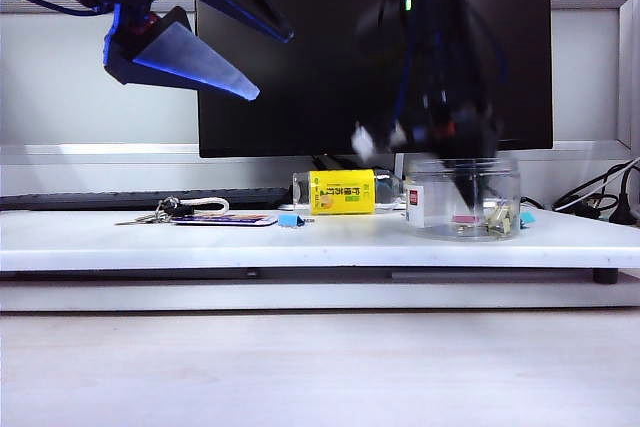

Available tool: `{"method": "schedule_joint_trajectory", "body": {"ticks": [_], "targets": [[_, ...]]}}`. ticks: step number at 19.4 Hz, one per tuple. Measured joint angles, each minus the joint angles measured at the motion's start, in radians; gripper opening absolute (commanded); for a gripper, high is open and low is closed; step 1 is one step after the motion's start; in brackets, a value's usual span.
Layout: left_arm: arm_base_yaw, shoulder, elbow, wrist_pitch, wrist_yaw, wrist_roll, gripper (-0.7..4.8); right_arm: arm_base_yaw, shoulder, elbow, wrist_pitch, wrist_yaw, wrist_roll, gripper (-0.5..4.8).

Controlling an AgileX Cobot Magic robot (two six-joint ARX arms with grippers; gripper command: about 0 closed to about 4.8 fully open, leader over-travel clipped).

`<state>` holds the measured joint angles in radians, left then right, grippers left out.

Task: Take the clips out of the round transparent plastic box and place them on the table.

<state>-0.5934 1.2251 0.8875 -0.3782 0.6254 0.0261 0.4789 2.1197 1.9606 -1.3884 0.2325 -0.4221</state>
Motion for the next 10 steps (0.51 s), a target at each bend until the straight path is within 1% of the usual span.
{"method": "schedule_joint_trajectory", "body": {"ticks": [3,4,5,6,7,10], "targets": [[0.000,0.000,0.000,0.000,0.000,0.000,3.08,0.000,-0.032,0.026,0.000,-0.004,0.019,0.04],[0.000,0.000,0.000,0.000,0.000,0.000,3.08,0.000,-0.031,0.024,0.000,-0.016,0.024,0.26],[0.000,0.000,0.000,0.000,0.000,0.000,3.08,0.000,-0.031,0.022,-0.001,-0.047,0.037,0.63],[0.000,0.000,0.000,-0.001,0.000,0.000,3.08,0.000,-0.031,0.022,0.000,-0.108,0.045,0.63],[0.000,0.000,0.000,-0.002,0.000,0.000,3.08,0.000,-0.031,0.021,0.000,-0.138,0.049,0.64],[0.000,0.000,0.000,-0.006,0.000,0.000,3.08,0.000,-0.031,-0.008,0.000,-0.136,0.054,0.64]]}}
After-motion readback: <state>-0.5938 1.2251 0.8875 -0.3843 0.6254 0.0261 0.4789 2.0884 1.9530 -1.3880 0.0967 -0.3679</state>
